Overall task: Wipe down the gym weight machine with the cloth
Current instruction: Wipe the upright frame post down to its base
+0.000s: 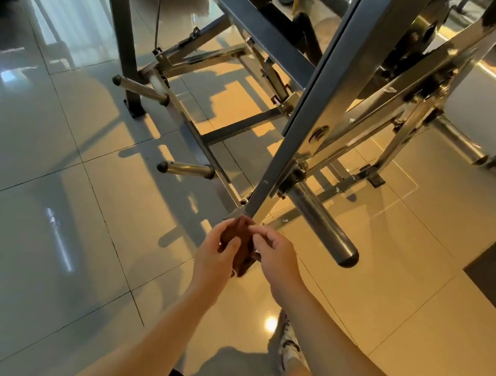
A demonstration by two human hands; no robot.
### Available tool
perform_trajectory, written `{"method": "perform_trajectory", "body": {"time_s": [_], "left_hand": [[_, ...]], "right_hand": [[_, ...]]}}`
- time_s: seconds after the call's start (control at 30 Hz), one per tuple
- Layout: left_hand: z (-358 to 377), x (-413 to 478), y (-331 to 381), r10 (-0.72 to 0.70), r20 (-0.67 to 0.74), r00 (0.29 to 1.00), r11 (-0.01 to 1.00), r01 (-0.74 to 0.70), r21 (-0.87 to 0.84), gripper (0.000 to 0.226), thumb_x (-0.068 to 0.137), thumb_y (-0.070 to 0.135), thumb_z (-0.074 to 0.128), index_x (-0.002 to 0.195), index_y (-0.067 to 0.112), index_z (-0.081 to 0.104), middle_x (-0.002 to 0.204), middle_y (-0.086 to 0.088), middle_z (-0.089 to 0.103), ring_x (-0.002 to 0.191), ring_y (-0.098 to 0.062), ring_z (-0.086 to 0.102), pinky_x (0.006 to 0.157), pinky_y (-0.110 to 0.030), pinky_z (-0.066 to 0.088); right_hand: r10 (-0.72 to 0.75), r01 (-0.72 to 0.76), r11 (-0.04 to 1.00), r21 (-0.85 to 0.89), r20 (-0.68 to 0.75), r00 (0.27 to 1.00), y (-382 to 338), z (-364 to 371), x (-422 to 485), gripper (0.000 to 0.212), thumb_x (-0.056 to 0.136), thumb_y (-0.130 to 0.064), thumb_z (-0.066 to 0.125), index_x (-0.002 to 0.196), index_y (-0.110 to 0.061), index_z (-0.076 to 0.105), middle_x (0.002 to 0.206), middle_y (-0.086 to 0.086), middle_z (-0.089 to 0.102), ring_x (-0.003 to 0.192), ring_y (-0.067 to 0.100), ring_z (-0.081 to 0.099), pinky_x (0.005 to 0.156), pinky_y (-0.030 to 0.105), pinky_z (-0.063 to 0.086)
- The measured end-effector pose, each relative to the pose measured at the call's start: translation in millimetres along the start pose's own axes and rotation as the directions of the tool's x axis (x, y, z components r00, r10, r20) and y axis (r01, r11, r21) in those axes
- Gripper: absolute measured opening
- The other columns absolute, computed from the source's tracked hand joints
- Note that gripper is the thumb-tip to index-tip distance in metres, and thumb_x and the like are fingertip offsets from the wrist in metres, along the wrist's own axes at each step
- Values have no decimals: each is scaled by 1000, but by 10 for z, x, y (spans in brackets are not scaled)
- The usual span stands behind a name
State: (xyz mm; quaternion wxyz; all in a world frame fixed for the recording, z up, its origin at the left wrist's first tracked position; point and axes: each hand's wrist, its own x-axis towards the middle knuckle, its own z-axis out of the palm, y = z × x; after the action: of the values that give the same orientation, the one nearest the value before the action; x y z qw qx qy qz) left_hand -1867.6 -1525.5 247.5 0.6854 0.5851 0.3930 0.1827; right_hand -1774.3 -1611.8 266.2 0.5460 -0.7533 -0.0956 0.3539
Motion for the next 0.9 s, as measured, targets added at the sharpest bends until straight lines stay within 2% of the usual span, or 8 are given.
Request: {"method": "perform_trajectory", "body": {"time_s": [0.17, 0.33, 0.5, 0.57, 0.67, 0.77, 0.83, 0.9], "left_hand": [[109, 303, -651, 65, -100, 993, 993, -55, 104, 34, 104, 15, 54, 134, 31, 55, 121, 7, 62, 112, -15, 61, 83, -19, 57], [469, 756, -1274, 153, -189, 970, 981, -125, 150, 40, 104, 20, 54, 138, 41, 48, 135, 15, 53, 126, -12, 53, 103, -33, 53], [710, 1347, -1677, 423, -181, 888, 890, -368, 270, 39, 105, 23, 50, 142, 34, 45, 152, 5, 40, 133, -7, 46, 103, -20, 47], [738, 1503, -1841, 435, -191, 880, 890, -387, 242, 38, 106, 22, 48, 140, 36, 41, 148, 6, 42, 126, 2, 47, 95, -9, 45], [734, 1654, -2088, 447, -216, 868, 893, -421, 159, 36, 107, 21, 48, 136, 40, 40, 135, 18, 47, 124, 7, 48, 97, -15, 45], [705, 1751, -2300, 508, -204, 837, 861, -496, 111, 35, 107, 19, 48, 134, 40, 42, 130, 23, 51, 121, 8, 51, 95, -12, 47], [676, 1821, -2455, 543, -200, 815, 840, -530, 118, 33, 107, 21, 48, 133, 40, 44, 126, 25, 54, 118, 4, 55, 95, -15, 50], [640, 1898, -2595, 583, -202, 787, 812, -569, 128, 30, 107, 22, 47, 134, 37, 46, 122, 21, 58, 115, -1, 59, 94, -21, 52]], "right_hand": [[-28, 27, 999, -19, -101, 994, 567, -138, 485, 20, 103, -27, 56, 115, -36, 70, 114, -15, 69, 113, 7, 61, 100, 34, 53], [-72, 74, 997, 16, -73, 995, 1064, -218, 1064, 22, 104, -24, 55, 119, -35, 67, 115, -23, 64, 111, -3, 57, 82, 12, 44], [-160, 161, 987, 0, -74, 984, 1445, -208, 1625, 18, 103, -29, 58, 110, -44, 61, 121, -17, 63, 114, 5, 57, 87, 22, 44], [-202, 204, 979, 23, -70, 977, 1611, -141, 1791, 16, 103, -30, 58, 110, -44, 57, 120, -15, 62, 108, 0, 57, 81, 16, 43], [-333, 334, 941, 58, -24, 943, 1851, -6, 2014, 15, 103, -23, 59, 113, -34, 57, 114, -11, 63, 96, -10, 60, 75, 8, 46], [-455, 457, 885, 85, -44, 890, 2072, 116, 2234, 28, 100, -12, 61, 126, -11, 52, 114, -4, 59, 105, 6, 61, 88, 23, 50], [-503, 506, 863, 1, -103, 858, 2175, 218, 2307, 33, 100, -17, 61, 132, -16, 50, 111, -13, 57, 105, 8, 59, 89, 28, 48], [-556, 566, 825, 13, -171, 814, 2286, 292, 2357, 24, 99, -21, 63, 118, -31, 53, 109, -15, 62, 104, 4, 63, 80, 18, 52]]}}
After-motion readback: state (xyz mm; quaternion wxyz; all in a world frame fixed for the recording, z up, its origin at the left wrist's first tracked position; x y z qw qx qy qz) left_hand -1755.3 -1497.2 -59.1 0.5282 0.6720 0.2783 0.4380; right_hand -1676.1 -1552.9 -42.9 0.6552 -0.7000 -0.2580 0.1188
